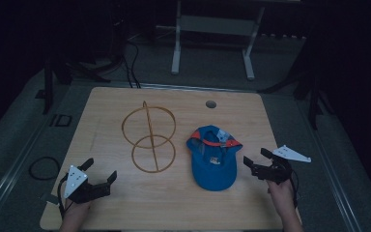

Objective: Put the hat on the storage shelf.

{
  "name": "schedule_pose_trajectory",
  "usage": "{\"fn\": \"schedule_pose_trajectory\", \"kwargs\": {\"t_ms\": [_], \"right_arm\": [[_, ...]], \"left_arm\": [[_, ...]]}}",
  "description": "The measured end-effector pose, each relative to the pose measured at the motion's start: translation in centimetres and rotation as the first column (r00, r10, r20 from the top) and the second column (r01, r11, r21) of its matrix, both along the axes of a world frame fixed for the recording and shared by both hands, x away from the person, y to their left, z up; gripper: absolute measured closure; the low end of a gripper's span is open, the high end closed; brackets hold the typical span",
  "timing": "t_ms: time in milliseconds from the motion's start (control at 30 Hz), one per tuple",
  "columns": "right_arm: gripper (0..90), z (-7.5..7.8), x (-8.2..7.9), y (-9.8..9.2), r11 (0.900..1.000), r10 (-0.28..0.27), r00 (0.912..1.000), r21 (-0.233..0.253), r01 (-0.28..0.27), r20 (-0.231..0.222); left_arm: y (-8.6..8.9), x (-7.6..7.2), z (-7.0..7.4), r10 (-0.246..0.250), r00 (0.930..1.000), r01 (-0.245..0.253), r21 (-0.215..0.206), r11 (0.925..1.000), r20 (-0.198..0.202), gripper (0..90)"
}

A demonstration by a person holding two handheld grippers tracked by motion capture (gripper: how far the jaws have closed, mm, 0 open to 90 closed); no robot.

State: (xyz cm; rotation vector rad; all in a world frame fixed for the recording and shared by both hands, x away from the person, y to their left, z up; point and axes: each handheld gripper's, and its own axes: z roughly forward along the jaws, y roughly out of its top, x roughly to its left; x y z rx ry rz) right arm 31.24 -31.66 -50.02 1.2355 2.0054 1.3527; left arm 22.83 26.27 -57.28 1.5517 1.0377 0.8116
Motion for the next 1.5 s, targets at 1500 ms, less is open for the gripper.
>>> {"fn": "schedule_pose_trajectory", "kwargs": {"t_ms": [1500], "right_arm": [[34.1, -3.6, 13.9, 8.8, 0.961, 0.021, 0.9889, -0.268, -0.060, -0.147]], "left_arm": [[0.2, 0.0, 0.2, -0.034, 0.9993, 0.034, -0.021, 0.9992, -0.013, 2.7]]}}
